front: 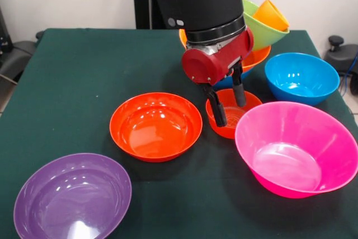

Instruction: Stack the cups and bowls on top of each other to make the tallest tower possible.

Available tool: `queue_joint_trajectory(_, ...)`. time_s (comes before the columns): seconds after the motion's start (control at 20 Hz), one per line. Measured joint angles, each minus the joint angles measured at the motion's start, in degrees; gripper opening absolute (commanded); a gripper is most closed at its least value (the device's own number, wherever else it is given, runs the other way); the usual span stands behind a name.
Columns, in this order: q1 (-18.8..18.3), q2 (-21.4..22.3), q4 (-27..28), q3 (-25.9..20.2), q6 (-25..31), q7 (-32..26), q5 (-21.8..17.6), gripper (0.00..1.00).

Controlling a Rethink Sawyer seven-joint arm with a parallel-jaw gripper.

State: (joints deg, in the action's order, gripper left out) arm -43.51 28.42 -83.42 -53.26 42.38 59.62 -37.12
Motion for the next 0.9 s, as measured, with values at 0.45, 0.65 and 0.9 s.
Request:
queue_joint_trajectory(0.45, 0.0, 0.0, -0.1, 0.4, 0.0, 0.0, -0.1, 1.0)
queue_joint_trajectory(0.65, 0.0, 0.0, -0.3, 0.7, 0.0, 0.0, -0.1, 1.0)
queue_joint_trajectory(0.9, 0.2, 0.0, -0.5, 1.4, 0.0, 0.0, -0.1, 1.0)
